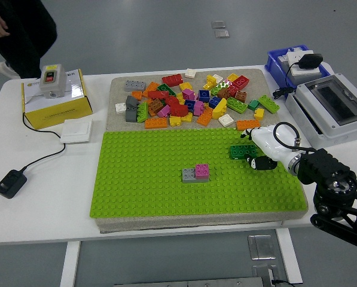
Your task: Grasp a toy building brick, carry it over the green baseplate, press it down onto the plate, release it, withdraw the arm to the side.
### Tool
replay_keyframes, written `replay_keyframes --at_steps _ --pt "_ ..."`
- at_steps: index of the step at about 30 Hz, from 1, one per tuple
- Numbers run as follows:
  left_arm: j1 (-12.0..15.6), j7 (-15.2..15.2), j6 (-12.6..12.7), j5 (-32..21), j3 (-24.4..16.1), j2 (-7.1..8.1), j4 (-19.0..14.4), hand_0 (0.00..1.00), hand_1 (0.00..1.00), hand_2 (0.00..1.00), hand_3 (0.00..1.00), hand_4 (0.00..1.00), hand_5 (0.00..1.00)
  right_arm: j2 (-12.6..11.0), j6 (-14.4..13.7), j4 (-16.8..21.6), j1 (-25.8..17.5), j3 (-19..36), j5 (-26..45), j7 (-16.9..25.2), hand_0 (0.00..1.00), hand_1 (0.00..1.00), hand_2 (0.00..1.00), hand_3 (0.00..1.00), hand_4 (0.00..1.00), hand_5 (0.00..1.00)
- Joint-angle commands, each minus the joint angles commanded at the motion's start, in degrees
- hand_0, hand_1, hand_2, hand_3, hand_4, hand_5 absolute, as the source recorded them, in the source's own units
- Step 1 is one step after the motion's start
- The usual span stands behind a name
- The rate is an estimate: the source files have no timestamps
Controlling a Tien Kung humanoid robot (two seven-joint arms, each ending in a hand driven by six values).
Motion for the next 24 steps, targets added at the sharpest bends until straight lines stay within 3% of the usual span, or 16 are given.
replay_keyframes --at_steps 22,23,24 --pt "-0.1 -0.3 0.1 -0.4 0.5 0.06 0.0 0.652 0.635 0.578 0.657 0.381 0.523 1.5 -1.2 -3.5 1.6 -3.3 1.3 0.4 0.002 0.153 0.748 0.825 0.634 0.347" --pt "-0.1 -0.3 0.1 -0.5 0.5 0.07 0.0 0.651 0.634 0.579 0.658 0.377 0.528 1.5 -1.4 -3.7 1.6 -3.3 1.3 0.4 0.002 0.150 0.688 0.793 0.636 0.350" --pt "-0.1 -0.3 0.1 -0.5 0.5 0.07 0.0 0.651 0.634 0.579 0.658 0.377 0.528 1.6 -1.6 -3.8 1.6 -3.3 1.2 0.5 0.002 0.150 0.688 0.793 0.636 0.350"
